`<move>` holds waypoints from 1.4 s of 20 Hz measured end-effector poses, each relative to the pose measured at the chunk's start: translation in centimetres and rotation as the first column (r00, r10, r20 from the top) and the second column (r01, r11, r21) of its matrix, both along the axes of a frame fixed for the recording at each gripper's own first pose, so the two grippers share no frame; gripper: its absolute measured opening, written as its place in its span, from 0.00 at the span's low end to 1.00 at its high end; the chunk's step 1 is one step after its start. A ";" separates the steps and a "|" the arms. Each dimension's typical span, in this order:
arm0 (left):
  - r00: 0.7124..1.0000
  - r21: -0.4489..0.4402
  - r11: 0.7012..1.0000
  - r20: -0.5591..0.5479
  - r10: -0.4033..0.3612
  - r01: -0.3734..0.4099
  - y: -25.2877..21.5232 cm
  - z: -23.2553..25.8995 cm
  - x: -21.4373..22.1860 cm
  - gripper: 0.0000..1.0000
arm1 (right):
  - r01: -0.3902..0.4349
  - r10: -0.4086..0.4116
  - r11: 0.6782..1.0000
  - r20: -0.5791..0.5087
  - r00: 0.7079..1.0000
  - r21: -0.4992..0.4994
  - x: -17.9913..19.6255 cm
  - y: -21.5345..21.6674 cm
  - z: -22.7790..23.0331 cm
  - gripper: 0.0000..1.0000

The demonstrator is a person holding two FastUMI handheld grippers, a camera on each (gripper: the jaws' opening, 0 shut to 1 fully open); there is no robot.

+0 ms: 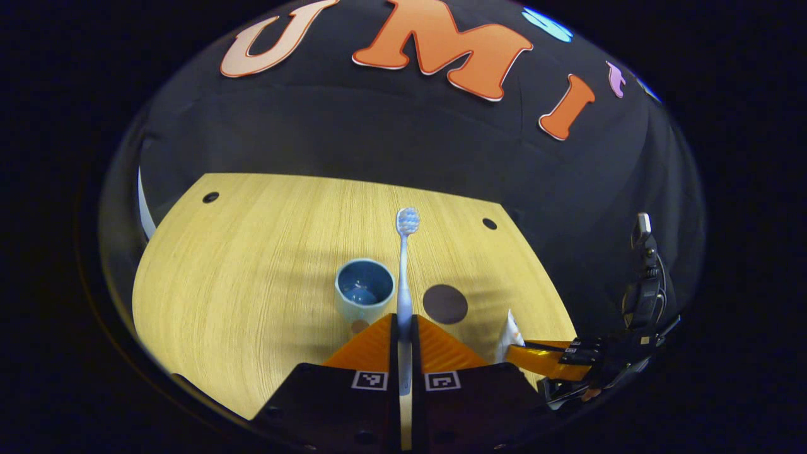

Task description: Put the toothbrush and toothpaste on the desktop into the cup, then pick up the cup and place it on the coaster on the desktop.

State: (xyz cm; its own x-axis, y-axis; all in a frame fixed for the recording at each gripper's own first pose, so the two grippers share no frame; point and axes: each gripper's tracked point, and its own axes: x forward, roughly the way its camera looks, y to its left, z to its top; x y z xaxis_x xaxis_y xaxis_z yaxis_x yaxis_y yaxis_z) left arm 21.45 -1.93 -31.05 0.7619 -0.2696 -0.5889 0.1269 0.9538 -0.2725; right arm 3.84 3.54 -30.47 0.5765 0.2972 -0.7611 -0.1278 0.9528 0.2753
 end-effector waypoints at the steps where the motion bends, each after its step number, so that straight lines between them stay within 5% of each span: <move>1: 1.000 -0.009 1.000 0.023 0.004 -0.004 0.4 0.6 0.7 0.07 | 0.000 0.000 1.000 0.015 1.000 0.001 0.3 -0.1 0.6 0.12; 7: 0.990 -0.026 1.000 0.142 0.010 -0.007 1.5 3.8 5.0 0.07 | 0.018 -0.019 1.000 0.056 0.998 0.012 1.1 -0.3 2.1 0.12; 16: 0.986 -0.048 0.998 0.162 0.037 -0.030 3.1 2.0 10.5 0.07 | 0.052 -0.053 0.998 0.091 0.994 0.018 1.6 -0.9 3.7 0.12; 28: 0.996 -0.023 0.999 0.084 0.026 -0.025 2.1 -3.1 12.6 0.07 | 0.093 -0.096 0.995 0.113 0.989 0.027 2.6 -1.6 3.8 0.12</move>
